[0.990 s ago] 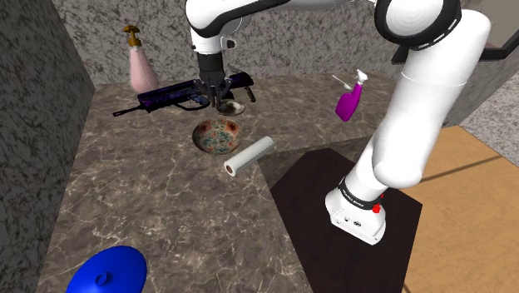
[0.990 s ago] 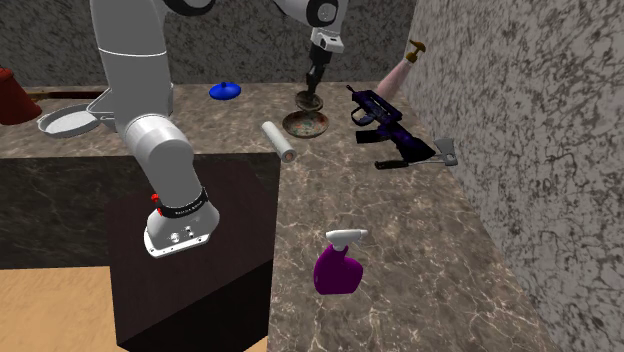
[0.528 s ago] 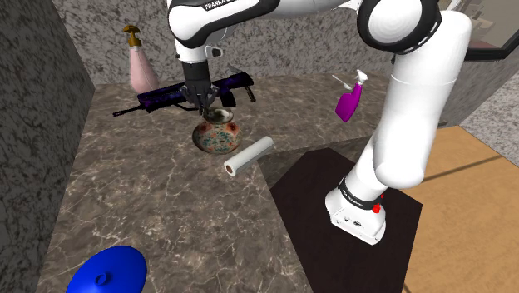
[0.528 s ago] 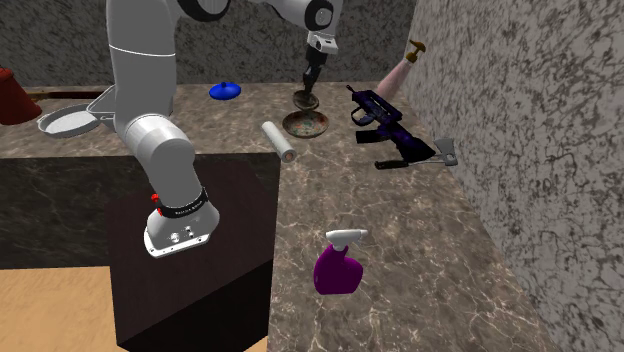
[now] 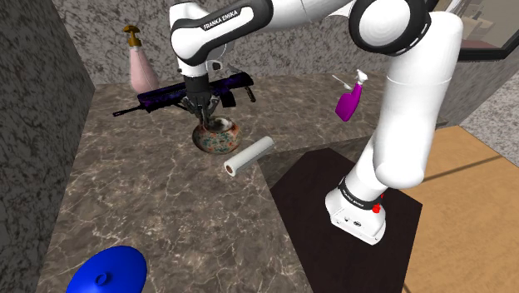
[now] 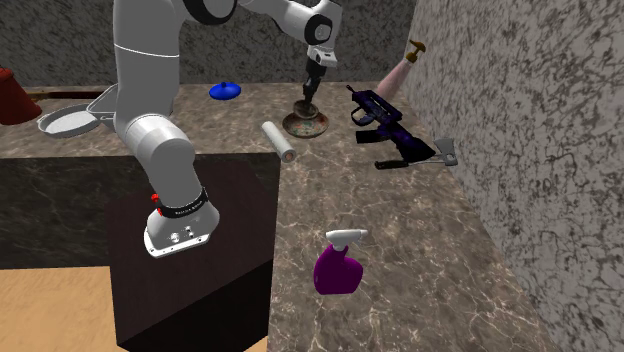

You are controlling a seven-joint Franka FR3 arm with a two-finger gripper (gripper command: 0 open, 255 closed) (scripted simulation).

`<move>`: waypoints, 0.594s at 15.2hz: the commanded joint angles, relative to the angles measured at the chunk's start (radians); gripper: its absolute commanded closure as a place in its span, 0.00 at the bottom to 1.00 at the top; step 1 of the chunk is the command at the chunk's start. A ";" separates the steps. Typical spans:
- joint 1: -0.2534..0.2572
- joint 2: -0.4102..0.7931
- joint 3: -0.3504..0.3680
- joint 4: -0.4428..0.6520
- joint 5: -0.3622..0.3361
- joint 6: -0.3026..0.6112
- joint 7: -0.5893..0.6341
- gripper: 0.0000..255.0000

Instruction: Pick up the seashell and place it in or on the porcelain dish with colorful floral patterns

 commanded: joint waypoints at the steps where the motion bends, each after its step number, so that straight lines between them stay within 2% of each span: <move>1: 0.000 0.012 0.000 -0.010 0.000 0.022 -0.003 1.00; 5: 0.001 0.037 0.000 -0.027 0.002 0.065 -0.008 1.00; 9: 0.001 0.037 0.000 -0.027 0.002 0.065 -0.008 1.00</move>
